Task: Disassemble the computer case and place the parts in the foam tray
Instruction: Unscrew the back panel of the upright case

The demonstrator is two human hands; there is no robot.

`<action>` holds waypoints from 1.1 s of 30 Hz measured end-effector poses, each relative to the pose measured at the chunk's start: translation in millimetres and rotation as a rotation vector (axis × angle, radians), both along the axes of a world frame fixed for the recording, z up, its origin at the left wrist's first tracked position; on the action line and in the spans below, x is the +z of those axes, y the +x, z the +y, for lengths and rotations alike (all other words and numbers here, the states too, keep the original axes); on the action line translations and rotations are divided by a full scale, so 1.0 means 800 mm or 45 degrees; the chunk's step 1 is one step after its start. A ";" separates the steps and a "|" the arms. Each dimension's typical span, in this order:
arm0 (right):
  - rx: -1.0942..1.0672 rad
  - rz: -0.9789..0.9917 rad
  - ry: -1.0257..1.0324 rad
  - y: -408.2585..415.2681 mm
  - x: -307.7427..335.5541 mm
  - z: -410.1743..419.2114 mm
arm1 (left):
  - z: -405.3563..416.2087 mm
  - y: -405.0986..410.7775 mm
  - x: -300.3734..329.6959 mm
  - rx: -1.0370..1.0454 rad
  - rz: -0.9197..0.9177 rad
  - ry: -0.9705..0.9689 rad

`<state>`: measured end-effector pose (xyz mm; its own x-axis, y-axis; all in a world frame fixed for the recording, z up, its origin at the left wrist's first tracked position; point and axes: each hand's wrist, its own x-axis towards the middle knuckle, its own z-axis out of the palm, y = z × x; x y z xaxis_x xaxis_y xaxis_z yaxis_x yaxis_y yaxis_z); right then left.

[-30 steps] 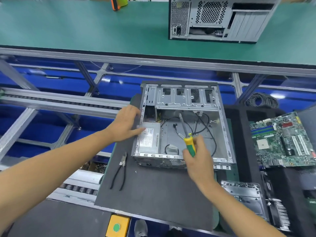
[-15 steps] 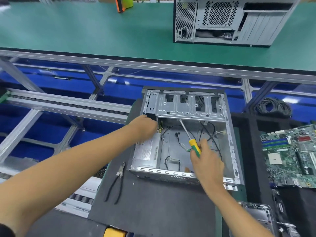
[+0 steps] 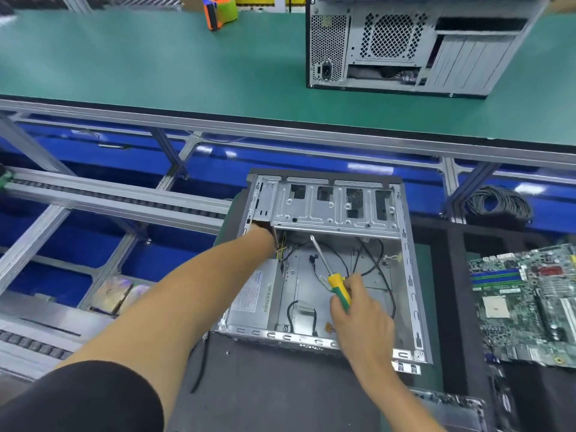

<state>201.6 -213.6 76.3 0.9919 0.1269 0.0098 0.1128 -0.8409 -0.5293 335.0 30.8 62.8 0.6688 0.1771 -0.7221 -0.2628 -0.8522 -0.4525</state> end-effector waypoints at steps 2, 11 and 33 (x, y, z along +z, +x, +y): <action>0.016 0.032 0.011 0.000 -0.001 0.001 | 0.001 0.003 -0.006 -0.031 0.033 -0.010; 0.013 -0.017 0.047 -0.001 -0.004 0.000 | -0.002 0.004 -0.007 0.506 0.000 -0.266; -0.112 -0.026 0.067 -0.002 -0.001 -0.001 | -0.004 0.006 -0.018 0.593 -0.039 -0.371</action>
